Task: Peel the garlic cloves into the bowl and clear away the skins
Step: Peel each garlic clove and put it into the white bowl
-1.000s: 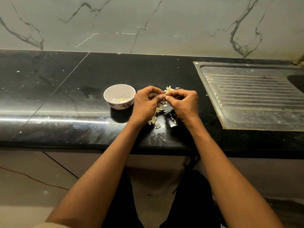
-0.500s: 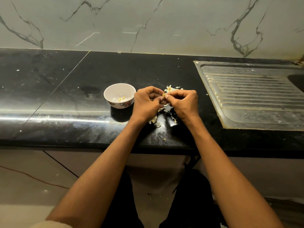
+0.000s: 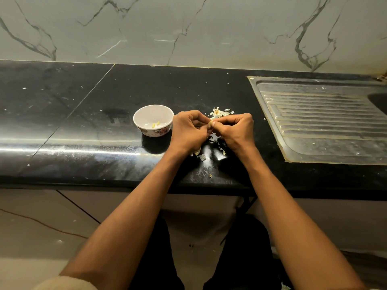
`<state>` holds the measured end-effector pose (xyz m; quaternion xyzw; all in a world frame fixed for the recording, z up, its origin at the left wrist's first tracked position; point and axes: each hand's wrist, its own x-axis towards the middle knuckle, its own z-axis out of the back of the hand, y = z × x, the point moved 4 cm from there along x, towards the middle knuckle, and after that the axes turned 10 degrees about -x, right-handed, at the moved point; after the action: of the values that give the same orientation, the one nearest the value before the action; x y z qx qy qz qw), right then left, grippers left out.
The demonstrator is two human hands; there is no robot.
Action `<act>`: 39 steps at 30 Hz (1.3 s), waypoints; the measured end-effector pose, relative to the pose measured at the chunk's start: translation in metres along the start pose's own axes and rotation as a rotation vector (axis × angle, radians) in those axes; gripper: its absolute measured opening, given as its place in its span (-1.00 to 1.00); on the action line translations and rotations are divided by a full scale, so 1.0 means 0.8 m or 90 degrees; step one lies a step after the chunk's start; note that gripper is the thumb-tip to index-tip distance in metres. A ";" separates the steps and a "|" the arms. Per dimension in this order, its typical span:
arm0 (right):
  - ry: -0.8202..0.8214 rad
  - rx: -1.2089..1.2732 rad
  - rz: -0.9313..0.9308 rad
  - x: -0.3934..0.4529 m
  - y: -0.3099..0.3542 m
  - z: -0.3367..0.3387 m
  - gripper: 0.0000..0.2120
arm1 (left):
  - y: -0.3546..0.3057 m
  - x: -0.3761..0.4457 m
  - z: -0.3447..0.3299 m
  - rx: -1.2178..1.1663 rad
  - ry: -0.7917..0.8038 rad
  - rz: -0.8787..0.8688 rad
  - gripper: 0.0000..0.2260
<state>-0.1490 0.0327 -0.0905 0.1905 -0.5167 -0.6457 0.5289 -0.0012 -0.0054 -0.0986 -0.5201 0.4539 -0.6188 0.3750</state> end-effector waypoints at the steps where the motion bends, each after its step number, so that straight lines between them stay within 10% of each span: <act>1: 0.001 0.003 -0.001 -0.001 0.001 0.000 -0.84 | 0.000 0.000 0.000 0.007 0.002 -0.006 -0.94; 39: -0.020 -0.015 0.006 -0.001 0.000 -0.005 -0.92 | -0.009 -0.001 -0.002 0.079 -0.001 -0.122 -0.95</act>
<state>-0.1454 0.0319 -0.0922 0.1718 -0.5181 -0.6522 0.5260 -0.0029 -0.0018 -0.0922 -0.5374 0.3626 -0.6781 0.3464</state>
